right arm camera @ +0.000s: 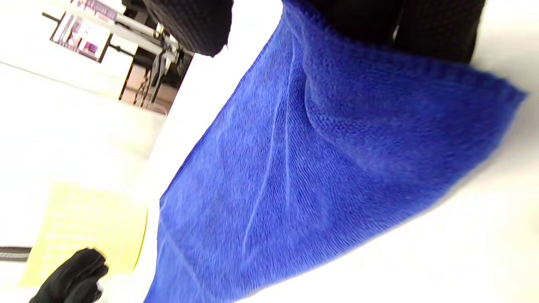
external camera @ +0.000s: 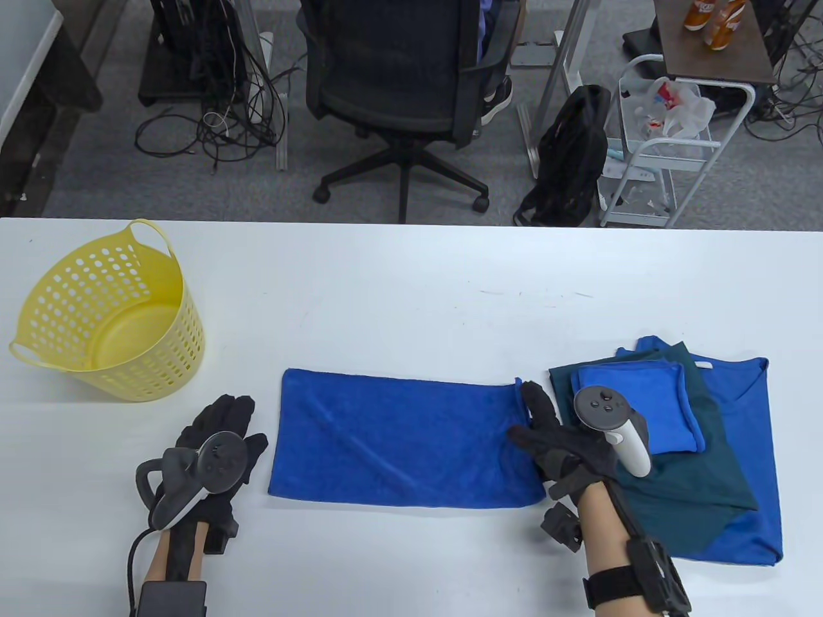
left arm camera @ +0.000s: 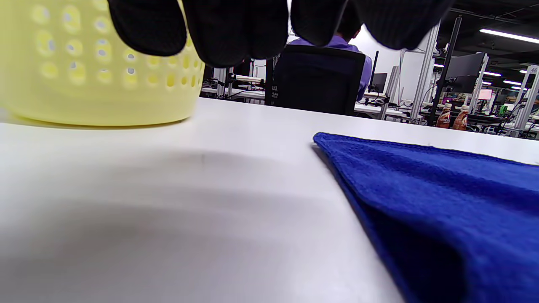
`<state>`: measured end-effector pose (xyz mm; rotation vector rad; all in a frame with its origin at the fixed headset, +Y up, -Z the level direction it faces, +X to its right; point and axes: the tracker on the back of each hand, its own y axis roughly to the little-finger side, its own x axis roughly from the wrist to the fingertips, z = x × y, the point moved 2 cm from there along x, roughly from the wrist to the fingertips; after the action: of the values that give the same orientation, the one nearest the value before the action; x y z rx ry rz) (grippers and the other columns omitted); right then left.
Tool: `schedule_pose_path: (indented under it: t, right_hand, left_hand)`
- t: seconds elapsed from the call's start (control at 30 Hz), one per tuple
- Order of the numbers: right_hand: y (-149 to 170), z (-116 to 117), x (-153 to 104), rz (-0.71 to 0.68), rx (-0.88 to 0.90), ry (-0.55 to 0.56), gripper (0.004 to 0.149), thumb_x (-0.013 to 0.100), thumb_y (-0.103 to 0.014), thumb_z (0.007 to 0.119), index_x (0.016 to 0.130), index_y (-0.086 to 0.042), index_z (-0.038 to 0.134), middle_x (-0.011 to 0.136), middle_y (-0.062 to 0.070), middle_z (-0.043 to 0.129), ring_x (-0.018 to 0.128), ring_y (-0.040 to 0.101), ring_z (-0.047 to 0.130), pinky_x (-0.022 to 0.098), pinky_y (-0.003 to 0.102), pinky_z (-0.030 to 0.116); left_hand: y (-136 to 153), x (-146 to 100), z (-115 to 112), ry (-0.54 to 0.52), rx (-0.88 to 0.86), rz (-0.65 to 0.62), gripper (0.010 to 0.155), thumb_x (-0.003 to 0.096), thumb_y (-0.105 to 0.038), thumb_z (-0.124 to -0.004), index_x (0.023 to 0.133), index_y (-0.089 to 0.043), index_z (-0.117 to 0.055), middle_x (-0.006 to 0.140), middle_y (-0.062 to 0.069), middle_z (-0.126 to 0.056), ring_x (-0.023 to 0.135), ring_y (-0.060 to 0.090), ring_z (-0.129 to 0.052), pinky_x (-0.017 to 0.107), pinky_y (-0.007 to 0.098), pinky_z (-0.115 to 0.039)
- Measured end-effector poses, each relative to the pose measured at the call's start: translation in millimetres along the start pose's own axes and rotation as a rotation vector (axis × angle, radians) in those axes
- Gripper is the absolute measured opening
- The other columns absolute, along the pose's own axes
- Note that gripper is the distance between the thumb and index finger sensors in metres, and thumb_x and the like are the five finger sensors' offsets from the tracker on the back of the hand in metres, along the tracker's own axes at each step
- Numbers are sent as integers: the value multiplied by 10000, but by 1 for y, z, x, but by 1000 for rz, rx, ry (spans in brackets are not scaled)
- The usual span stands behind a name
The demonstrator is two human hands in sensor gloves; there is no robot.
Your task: Fold and stack clothes and towels from laundry basket
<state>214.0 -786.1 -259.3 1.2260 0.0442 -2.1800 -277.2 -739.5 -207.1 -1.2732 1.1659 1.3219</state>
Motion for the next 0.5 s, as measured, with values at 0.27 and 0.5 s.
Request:
schedule_pose_path:
  t: [0.27,0.5]
  right_hand:
    - [-7,2,4,31,-274,9,734,616,-151,719,1159,-264,239,1193,164,197,695,318,893,498,458,818]
    - [-48,-10,-26,-211,-314,190,791,602,-193,753,1160,-157,194,1195,161,274,489,198,938,364,338,846]
  left_hand:
    - [0,2,-4,34,18,-9,727,512,-559,-728,1158,-272,-558,1212,126,-648,1065,381,-754,719,594,-710]
    - [0,1,-4,40,13,-18,737,513,-560,-725,1162,-258,-550,1213,114,-650,1066,372,-756,719,595,-710]
